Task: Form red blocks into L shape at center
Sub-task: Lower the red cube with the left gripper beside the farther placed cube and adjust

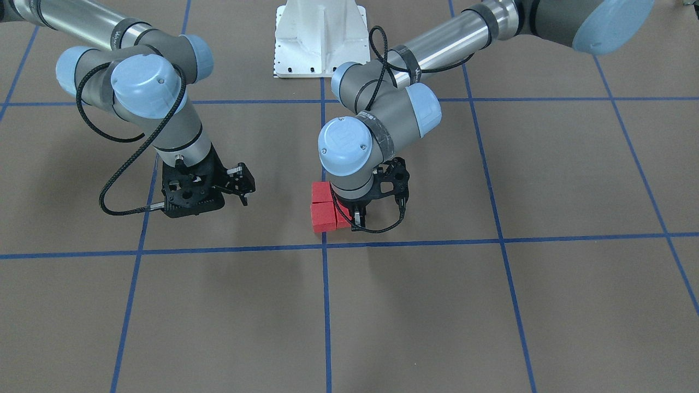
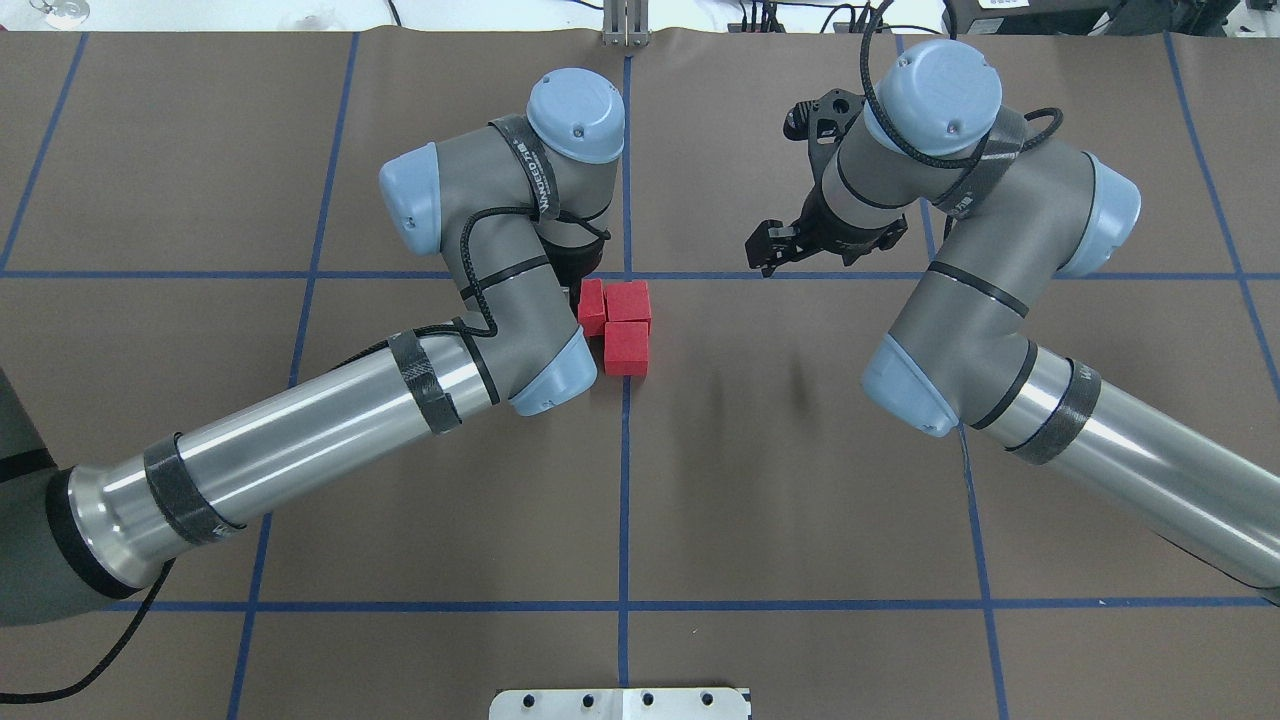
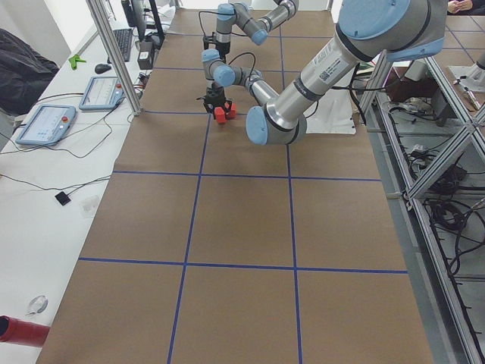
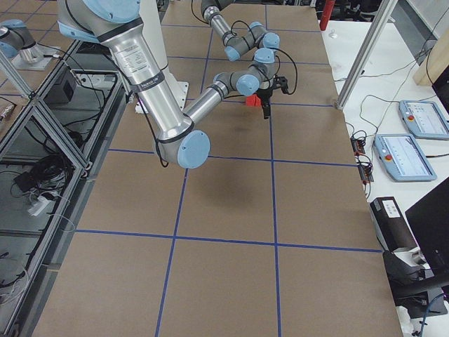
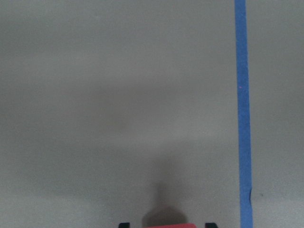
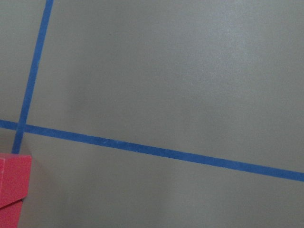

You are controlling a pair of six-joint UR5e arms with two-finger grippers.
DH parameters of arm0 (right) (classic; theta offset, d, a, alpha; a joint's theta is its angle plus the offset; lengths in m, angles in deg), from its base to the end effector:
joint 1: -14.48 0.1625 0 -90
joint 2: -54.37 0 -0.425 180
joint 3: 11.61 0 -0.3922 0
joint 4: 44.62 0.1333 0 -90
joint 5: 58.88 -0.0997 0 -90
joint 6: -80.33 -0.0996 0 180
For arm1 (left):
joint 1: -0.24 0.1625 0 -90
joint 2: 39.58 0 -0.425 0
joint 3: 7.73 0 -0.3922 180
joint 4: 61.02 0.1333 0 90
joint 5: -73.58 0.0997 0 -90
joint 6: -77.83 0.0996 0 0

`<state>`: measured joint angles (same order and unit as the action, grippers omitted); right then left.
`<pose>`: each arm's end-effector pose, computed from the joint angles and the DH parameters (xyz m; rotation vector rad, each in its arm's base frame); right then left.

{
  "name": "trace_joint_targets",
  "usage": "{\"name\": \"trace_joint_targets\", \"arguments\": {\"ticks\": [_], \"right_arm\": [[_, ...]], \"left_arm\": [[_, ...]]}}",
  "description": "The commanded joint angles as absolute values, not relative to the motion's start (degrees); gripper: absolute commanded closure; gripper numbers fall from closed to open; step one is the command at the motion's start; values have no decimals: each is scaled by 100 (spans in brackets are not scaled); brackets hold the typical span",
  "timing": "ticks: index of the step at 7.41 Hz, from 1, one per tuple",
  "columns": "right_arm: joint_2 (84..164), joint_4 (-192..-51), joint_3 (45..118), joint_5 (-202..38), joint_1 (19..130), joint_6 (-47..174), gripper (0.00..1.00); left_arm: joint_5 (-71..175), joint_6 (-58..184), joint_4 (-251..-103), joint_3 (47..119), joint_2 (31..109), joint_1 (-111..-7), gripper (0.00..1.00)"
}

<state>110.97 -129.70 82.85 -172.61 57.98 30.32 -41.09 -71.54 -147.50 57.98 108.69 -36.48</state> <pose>-0.4281 -0.5348 0.2758 0.1953 -0.8112 -0.0969 0.6013 -0.5629 0.1943 -0.5687 0.4756 -1.4942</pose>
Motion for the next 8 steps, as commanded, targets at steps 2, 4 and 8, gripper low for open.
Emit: {"name": "trace_joint_targets", "arguments": {"ticks": [2, 4, 8], "right_arm": [[11097, -12970, 8261, -17261, 5798, 3032, 1], [11088, -12970, 8253, -17261, 5798, 3032, 1], [11088, -12961, 8253, -17270, 5798, 3032, 1]], "left_arm": [[-4111, -7159, -14759, 5802, 10869, -3632, 36], [-4111, -7159, -14759, 5793, 10869, -3632, 26], [-4103, -7159, -14750, 5793, 10860, -3606, 0]]}}
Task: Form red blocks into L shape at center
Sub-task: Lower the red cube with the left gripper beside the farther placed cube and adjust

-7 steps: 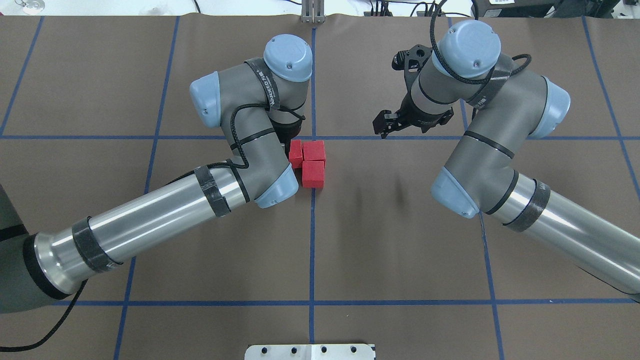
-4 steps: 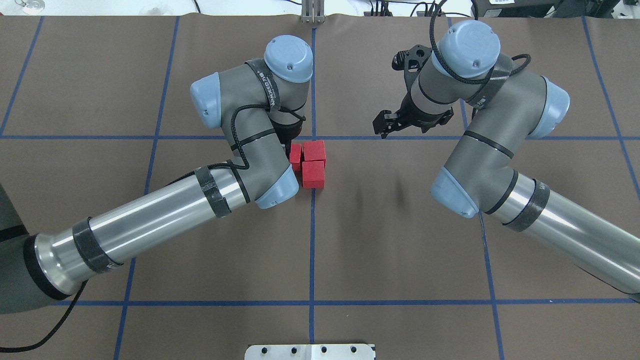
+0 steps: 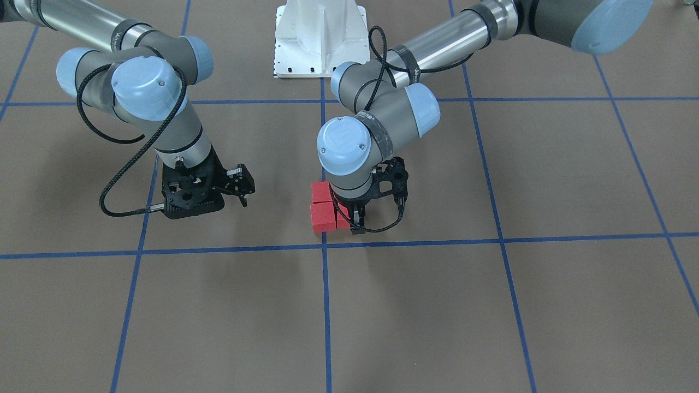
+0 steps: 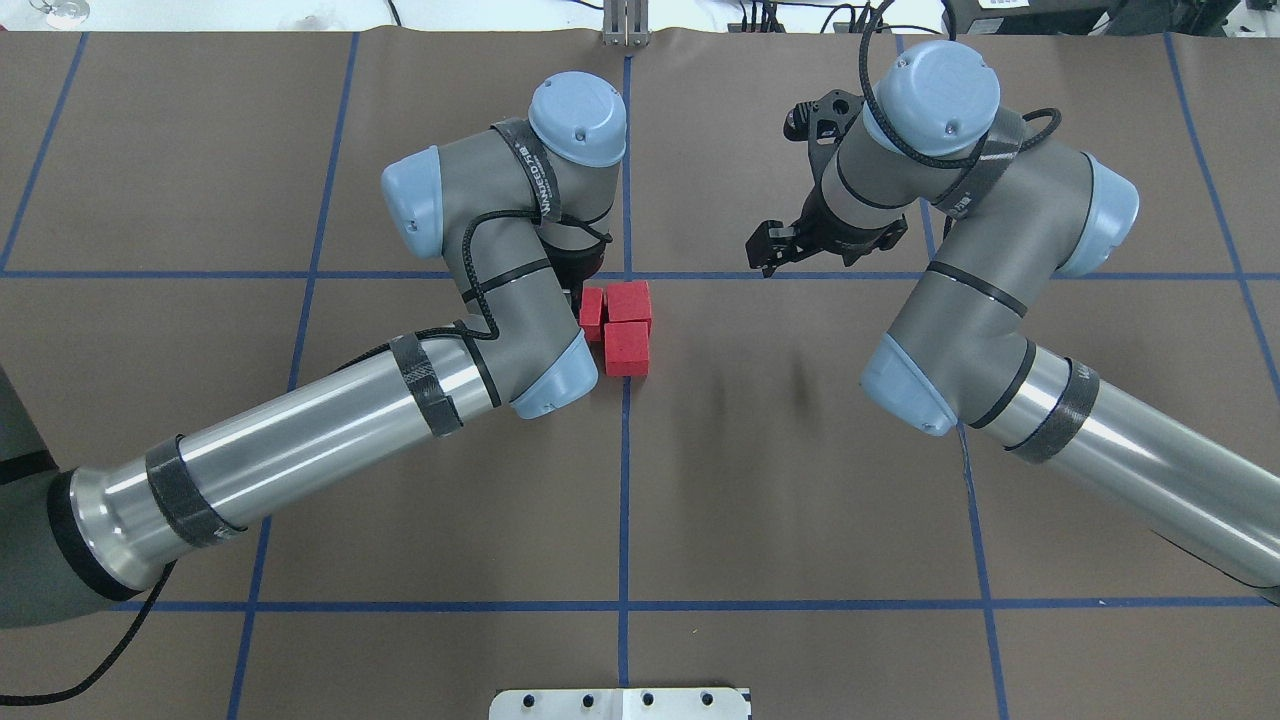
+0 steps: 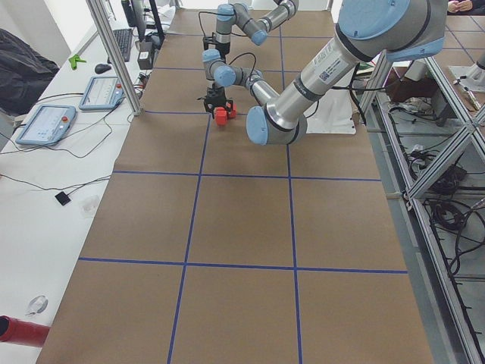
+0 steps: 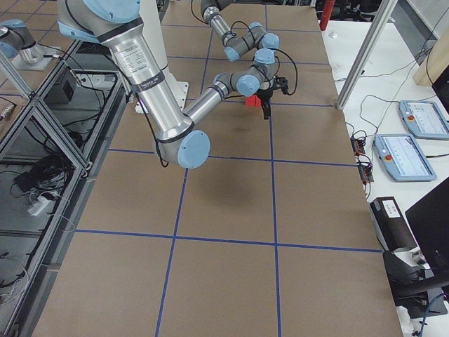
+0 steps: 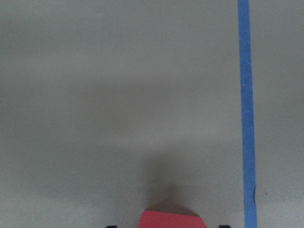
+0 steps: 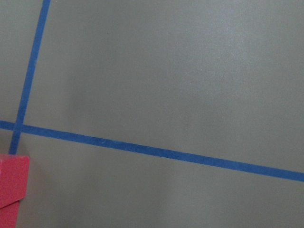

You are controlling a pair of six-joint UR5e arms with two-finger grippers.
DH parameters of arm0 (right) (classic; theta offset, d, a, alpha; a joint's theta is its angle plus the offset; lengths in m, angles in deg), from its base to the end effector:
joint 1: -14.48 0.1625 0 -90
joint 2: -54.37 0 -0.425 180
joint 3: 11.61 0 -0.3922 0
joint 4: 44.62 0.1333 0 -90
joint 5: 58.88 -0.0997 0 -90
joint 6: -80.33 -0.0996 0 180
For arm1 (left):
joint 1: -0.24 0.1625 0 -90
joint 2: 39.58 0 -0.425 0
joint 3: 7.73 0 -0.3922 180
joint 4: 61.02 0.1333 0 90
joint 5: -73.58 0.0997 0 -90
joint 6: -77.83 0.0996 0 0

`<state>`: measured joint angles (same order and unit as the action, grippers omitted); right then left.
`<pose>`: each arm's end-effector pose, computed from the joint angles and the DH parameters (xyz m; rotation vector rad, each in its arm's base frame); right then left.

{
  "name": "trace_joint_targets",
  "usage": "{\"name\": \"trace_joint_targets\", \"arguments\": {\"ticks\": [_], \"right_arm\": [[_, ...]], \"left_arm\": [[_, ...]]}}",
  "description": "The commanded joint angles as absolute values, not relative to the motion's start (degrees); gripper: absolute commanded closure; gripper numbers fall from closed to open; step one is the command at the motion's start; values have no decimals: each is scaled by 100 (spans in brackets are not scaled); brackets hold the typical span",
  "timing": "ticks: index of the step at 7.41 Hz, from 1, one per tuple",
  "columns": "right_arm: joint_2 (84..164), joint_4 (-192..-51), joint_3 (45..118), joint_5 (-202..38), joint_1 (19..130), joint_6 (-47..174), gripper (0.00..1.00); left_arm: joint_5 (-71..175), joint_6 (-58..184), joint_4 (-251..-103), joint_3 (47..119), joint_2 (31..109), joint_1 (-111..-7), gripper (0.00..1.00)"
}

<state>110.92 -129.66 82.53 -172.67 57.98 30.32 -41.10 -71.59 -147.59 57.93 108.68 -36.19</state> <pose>-0.4292 -0.5357 0.2776 0.1917 -0.8090 -0.0964 0.6043 -0.5600 0.1946 -0.5700 0.4741 -1.4900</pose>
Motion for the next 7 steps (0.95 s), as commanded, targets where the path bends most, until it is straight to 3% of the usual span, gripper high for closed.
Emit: {"name": "trace_joint_targets", "arguments": {"ticks": [1, 7], "right_arm": [[11088, -12961, 8253, -17261, 5798, 3032, 1], [11079, -12961, 8261, -17270, 5807, 3032, 1]], "left_arm": [[-4103, -7159, -14750, 5793, 10860, -3597, 0], [-4103, -7167, -14741, 5793, 10860, -3597, 3]]}}
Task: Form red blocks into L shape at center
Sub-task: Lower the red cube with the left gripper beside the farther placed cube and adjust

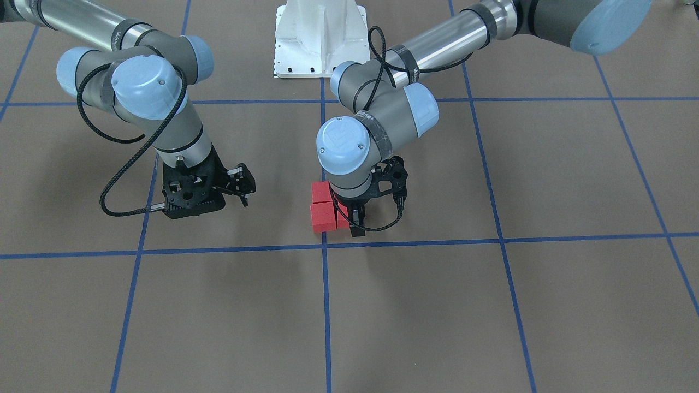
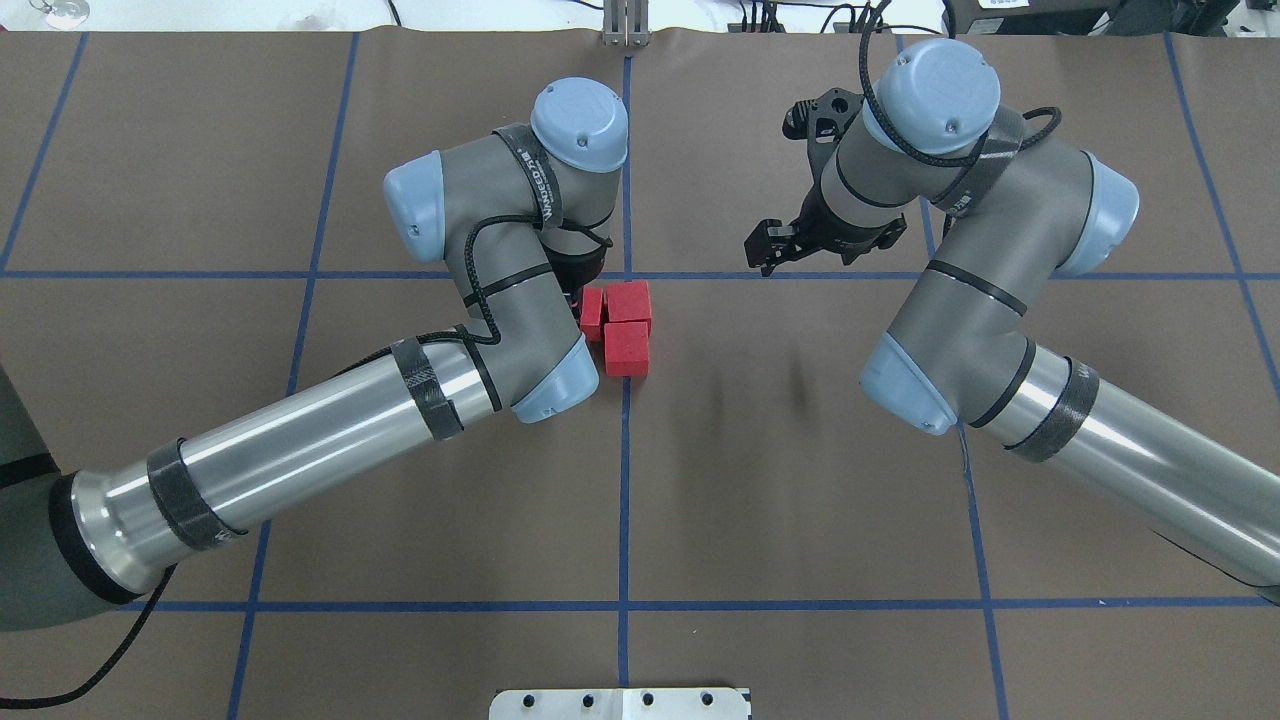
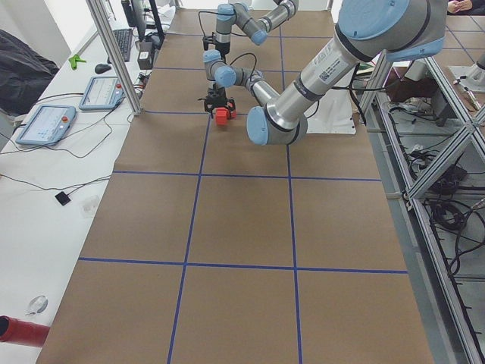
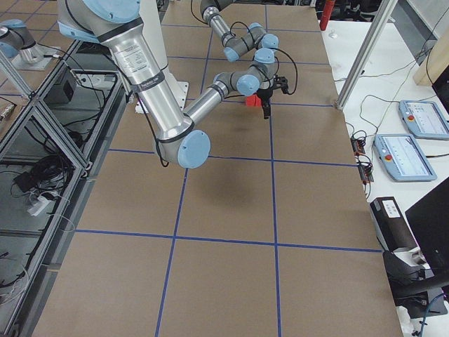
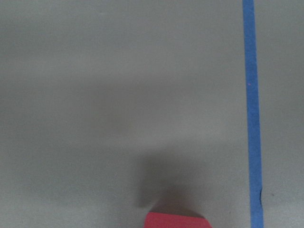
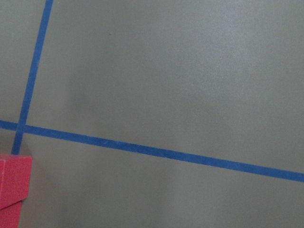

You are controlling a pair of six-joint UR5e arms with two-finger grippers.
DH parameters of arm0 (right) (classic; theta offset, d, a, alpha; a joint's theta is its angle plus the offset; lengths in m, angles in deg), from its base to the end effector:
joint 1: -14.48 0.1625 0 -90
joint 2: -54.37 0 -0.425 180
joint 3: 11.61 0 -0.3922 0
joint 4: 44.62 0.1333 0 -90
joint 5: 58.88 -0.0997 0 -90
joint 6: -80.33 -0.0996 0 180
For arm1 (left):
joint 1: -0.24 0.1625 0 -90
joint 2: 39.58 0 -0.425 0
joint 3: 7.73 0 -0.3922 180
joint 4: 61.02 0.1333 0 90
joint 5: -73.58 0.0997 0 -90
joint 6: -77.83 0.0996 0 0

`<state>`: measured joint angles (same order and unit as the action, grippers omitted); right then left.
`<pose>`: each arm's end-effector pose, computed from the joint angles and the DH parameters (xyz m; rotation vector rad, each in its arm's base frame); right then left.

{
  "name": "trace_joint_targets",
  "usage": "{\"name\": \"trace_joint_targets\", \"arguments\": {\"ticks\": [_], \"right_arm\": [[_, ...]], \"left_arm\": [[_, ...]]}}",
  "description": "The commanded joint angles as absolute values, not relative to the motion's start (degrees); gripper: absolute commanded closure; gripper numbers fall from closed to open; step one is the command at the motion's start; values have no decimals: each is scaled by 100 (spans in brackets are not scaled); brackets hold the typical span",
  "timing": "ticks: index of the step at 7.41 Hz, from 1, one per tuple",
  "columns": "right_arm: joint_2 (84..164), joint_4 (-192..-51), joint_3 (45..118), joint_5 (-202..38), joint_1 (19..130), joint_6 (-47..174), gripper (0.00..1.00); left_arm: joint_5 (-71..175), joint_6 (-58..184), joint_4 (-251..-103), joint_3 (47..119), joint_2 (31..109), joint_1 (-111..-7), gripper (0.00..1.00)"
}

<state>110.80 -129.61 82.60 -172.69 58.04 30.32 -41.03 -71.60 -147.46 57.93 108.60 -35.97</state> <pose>-0.4287 -0.5361 0.2755 0.1948 -0.8120 -0.0965 0.6063 -0.5577 0.1961 -0.5689 0.4692 -1.4883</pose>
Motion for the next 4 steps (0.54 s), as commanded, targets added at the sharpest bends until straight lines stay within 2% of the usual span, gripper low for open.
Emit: {"name": "trace_joint_targets", "arguments": {"ticks": [1, 2, 4], "right_arm": [[11079, -12961, 8261, -17270, 5807, 3032, 1], [11079, -12961, 8261, -17270, 5807, 3032, 1], [11079, -12961, 8253, -17270, 5807, 3032, 1]], "left_arm": [[-4085, -7167, -14741, 5793, 10860, -3597, 9], [-3981, -7185, -14741, 5793, 10869, -3562, 22], [-3980, -7211, -14741, 5793, 10869, -3561, 59]]}}
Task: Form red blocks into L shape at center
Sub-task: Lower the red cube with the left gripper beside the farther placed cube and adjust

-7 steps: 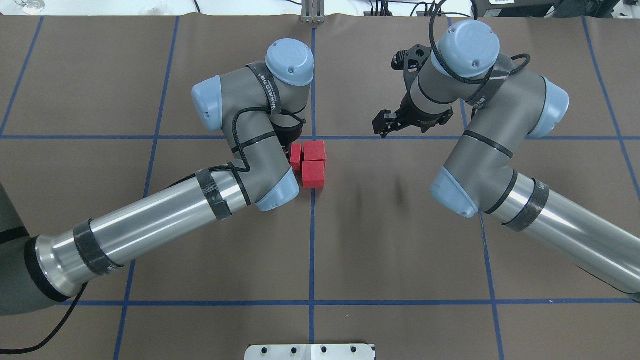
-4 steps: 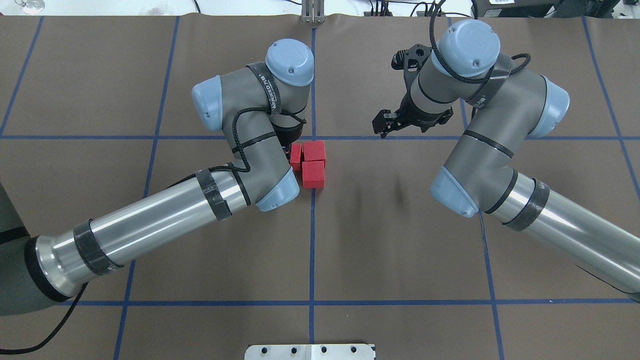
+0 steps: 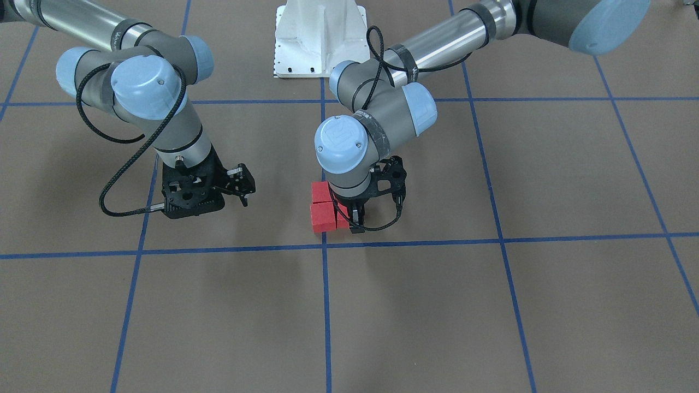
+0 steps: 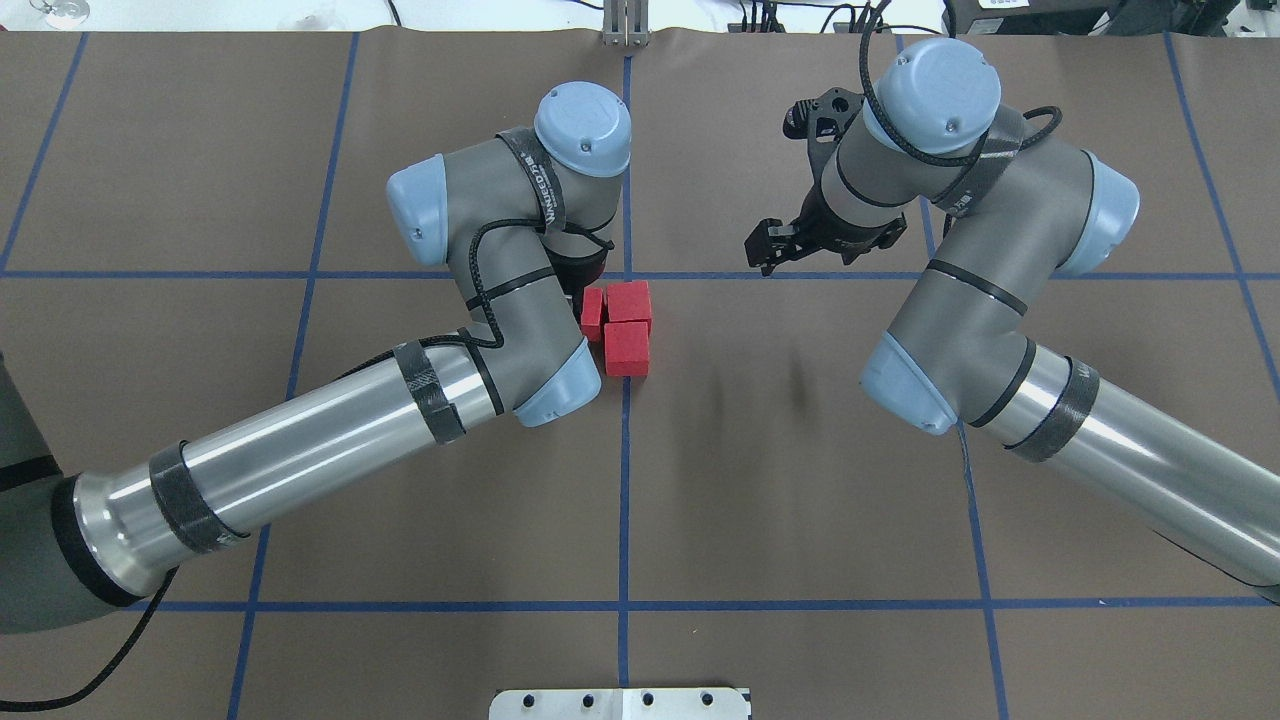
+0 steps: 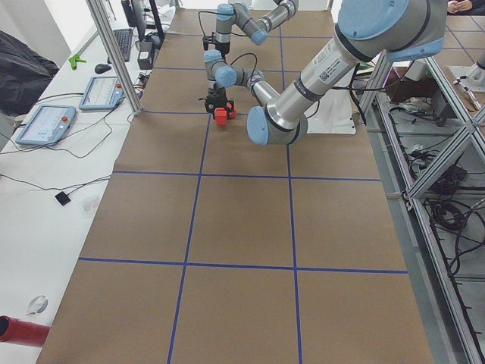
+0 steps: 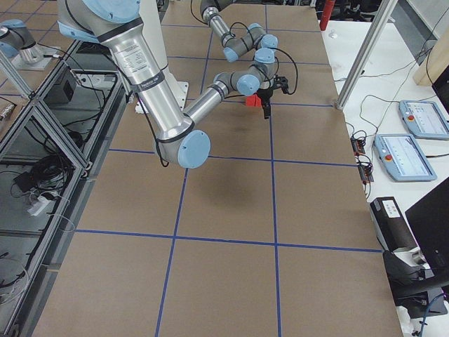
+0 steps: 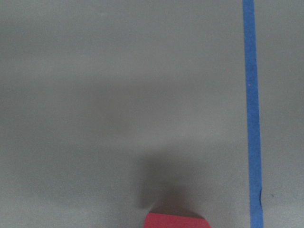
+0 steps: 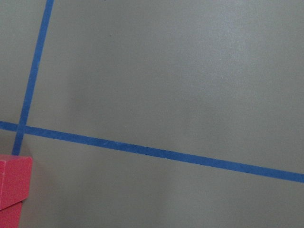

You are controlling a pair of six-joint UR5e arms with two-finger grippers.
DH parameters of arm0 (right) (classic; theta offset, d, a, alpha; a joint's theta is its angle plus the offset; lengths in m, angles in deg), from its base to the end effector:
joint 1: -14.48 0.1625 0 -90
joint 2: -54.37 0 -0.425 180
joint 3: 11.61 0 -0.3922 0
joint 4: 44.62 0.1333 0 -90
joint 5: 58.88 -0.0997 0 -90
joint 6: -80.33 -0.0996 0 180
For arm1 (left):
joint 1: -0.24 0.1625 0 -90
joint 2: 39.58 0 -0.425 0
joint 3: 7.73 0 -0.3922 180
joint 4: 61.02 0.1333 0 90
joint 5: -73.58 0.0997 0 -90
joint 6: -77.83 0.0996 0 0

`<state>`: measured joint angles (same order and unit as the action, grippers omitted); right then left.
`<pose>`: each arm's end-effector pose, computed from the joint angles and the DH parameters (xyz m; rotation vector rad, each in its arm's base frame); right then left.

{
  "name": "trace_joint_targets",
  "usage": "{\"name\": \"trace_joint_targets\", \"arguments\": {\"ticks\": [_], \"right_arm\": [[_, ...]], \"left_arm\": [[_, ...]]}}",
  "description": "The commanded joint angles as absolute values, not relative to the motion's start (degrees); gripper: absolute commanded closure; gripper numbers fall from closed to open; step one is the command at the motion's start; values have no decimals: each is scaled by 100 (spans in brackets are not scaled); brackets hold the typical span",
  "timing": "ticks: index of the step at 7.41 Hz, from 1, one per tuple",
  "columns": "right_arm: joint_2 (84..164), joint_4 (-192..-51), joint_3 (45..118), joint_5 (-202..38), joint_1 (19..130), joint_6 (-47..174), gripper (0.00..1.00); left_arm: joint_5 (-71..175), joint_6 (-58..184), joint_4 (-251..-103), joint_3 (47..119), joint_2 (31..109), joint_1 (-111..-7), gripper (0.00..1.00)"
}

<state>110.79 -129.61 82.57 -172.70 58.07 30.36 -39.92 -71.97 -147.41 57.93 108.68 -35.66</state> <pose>-0.4285 -0.5364 0.2756 0.1949 -0.8118 -0.0966 0.6086 -0.5561 0.1958 -0.5521 0.4720 -1.4964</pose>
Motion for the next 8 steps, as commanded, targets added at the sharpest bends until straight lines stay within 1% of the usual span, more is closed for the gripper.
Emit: {"name": "trace_joint_targets", "arguments": {"ticks": [1, 2, 4, 5, 6, 8], "right_arm": [[11079, -12961, 8261, -17270, 5807, 3040, 1], [11079, -12961, 8261, -17270, 5807, 3040, 1], [11079, -12961, 8253, -17261, 5807, 3032, 1], [11079, -12961, 8253, -17261, 5798, 3040, 1], [11079, -12961, 8253, -17261, 5807, 3040, 1], [11097, -12961, 8253, -17261, 5807, 3040, 1]], "left_arm": [[-3980, -7220, -14741, 5793, 10869, -3561, 74], [-3980, -7220, -14741, 5801, 10869, -3561, 79], [-3980, -7211, -14733, 5802, 10869, -3570, 80], [-3980, -7220, -14732, 5810, 10869, -3570, 75], [-3980, -7220, -14732, 5810, 10869, -3570, 68], [-3988, -7238, -14741, 5819, 10878, -3570, 68]]}}
